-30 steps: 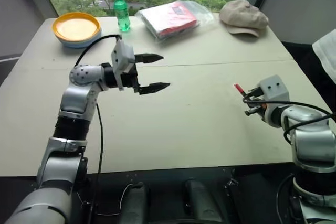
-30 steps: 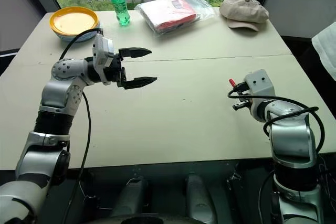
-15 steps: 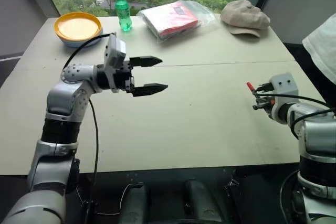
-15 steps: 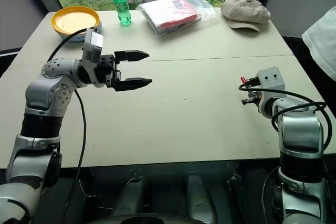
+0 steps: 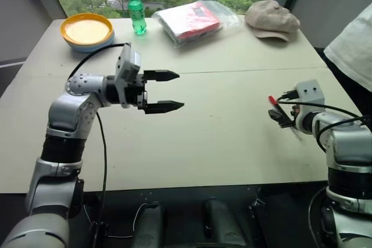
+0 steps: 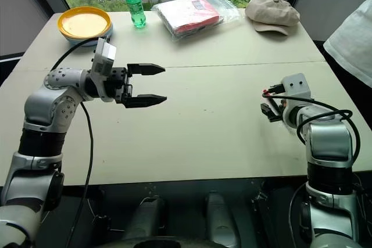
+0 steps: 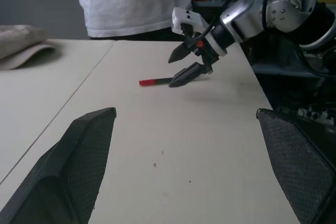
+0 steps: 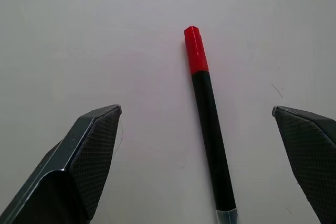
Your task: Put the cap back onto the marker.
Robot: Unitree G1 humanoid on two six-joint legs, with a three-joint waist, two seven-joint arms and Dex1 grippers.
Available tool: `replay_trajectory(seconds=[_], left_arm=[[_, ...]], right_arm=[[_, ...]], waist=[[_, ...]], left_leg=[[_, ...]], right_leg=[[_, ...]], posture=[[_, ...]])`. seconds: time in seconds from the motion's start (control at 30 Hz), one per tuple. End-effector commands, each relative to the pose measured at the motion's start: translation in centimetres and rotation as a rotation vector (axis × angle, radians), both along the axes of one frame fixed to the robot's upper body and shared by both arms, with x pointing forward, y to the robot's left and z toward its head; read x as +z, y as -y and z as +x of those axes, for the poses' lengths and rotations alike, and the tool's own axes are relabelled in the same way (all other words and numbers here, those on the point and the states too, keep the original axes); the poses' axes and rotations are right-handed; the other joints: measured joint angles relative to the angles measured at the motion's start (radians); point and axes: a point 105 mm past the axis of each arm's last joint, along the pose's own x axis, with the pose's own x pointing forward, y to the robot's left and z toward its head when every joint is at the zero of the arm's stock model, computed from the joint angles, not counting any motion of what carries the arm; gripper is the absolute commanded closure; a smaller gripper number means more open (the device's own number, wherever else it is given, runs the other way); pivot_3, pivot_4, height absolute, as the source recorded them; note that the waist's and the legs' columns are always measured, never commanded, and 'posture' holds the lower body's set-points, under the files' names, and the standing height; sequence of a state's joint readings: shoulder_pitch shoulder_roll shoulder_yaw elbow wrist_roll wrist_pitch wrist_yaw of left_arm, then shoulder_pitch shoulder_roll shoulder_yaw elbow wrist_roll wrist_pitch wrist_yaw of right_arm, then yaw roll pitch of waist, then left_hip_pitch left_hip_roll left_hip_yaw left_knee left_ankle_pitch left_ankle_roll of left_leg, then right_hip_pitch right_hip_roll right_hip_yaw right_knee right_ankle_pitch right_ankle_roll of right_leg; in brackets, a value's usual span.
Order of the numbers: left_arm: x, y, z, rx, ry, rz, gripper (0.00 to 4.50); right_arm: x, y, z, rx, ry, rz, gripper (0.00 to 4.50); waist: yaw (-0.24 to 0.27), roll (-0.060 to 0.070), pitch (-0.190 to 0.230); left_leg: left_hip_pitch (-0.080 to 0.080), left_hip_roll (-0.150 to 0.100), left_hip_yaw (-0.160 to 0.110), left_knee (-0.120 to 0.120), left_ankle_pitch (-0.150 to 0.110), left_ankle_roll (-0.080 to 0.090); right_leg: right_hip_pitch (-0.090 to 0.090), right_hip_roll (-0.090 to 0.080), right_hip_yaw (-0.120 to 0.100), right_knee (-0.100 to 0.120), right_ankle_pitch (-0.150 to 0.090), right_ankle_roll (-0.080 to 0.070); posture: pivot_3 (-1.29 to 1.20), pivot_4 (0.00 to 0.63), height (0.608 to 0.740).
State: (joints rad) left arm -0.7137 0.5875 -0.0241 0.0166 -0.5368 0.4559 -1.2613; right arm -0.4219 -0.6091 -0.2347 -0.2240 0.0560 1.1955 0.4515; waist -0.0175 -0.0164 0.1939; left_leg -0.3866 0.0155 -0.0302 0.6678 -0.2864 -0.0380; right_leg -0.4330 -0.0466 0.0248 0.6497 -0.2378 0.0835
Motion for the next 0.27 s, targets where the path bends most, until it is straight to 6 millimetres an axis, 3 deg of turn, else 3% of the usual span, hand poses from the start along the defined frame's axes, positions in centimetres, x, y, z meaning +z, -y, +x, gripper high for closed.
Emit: replay_trajectory(seconds=[0.03,0.27], left_arm=[[0.7,0.0,-0.5,-0.016,0.032,0.007,0.00],[0.3,0.0,-0.4,-0.032,0.004,0.021,0.00]], right_arm=[[1.5,0.5,-0.2,0.006,0.036,-0.012,0.05],[4.0,1.1,-1.3,0.033,0.052,-0.030,0.05]], waist=[[0.000,0.000,0.000],[0.001,0.000,0.000]], left_leg=[[0.000,0.000,0.000,0.000,0.000,0.000],[0.000,0.000,0.000,0.000,0.000,0.000]], right_leg=[[0.000,0.000,0.000,0.000,0.000,0.000],[0.000,0.000,0.000,0.000,0.000,0.000]], posture=[[0.00,0.150,0.740],[0.00,0.150,0.740]])
